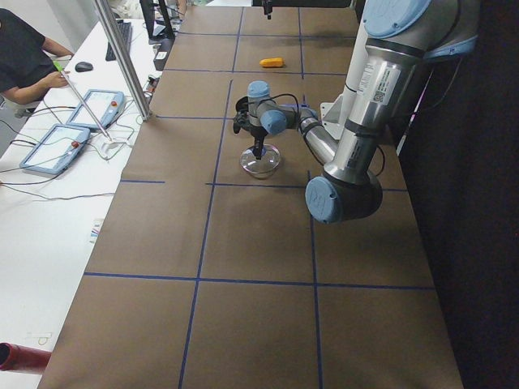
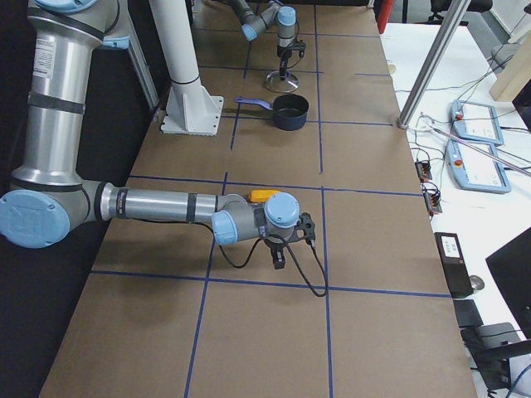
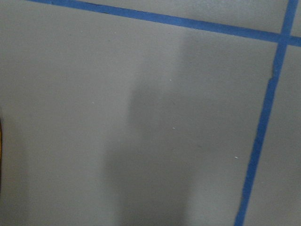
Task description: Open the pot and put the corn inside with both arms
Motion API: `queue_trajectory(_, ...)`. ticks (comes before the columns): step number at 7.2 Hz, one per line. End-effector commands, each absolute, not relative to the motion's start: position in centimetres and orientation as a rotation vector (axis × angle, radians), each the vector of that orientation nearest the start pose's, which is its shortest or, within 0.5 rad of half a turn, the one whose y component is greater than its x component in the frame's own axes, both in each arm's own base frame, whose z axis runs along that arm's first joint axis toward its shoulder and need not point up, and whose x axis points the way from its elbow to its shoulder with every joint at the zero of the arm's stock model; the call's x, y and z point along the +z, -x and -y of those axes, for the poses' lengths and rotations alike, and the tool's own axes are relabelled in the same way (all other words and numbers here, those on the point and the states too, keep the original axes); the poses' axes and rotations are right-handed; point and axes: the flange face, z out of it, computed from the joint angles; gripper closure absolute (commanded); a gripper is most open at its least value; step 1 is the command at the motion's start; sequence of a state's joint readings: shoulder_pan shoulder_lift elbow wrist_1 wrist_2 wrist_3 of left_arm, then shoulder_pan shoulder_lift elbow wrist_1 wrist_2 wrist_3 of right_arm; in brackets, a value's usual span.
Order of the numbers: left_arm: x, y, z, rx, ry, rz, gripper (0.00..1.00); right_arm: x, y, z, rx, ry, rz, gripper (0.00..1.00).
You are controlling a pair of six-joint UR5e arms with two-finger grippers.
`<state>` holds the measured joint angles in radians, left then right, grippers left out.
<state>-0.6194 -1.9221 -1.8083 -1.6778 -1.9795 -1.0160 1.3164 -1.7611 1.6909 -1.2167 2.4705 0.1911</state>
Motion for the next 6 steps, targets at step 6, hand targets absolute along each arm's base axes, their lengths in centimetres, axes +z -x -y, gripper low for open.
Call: queue_trajectory(6, 35.6, -36.1, 43.2, 0.018, -0.081, -0.817, 0.00, 52.2, 26.2, 38.0, 0.032, 0.004, 0.875, 0.00)
